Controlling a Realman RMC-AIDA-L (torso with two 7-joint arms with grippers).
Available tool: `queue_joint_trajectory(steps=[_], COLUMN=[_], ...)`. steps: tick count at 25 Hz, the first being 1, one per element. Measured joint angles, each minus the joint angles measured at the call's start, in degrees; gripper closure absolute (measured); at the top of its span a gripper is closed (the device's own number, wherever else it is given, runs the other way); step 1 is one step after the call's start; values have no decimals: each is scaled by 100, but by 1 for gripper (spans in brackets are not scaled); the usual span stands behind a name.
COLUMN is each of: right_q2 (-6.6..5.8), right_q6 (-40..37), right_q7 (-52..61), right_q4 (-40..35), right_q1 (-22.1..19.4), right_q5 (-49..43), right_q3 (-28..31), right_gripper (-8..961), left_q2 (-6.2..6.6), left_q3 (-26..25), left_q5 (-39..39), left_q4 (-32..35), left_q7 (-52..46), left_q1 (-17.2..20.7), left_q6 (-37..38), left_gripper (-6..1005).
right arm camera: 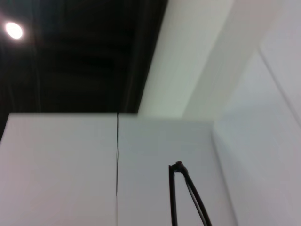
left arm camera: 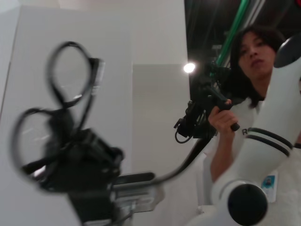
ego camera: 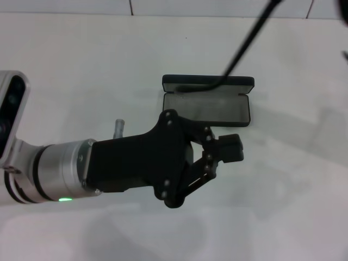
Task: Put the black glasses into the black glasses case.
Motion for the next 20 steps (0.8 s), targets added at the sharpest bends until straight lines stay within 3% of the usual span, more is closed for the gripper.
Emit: queue_joint_trajectory(steps=[3,11,20], right_q2=[0,-4,-6], right_q6=[247,915,1309], right_q7=[-374,-641,-749], right_q4=[222,149,41], right_q1=[248,356,351], right_q5=[25,370,399], right_q3=[-524,-1678,-2136], right_gripper=[906,906,907], left_q2=[-9,-8,7], left_q3=[94,793,1028], left_q5=[-168,-1382,-2031], left_q4=[-41,-39,-97], left_q7=[120,505,573], left_q1=[-35,173,247], left_q6=[5,61,39], left_gripper=[940,940,941])
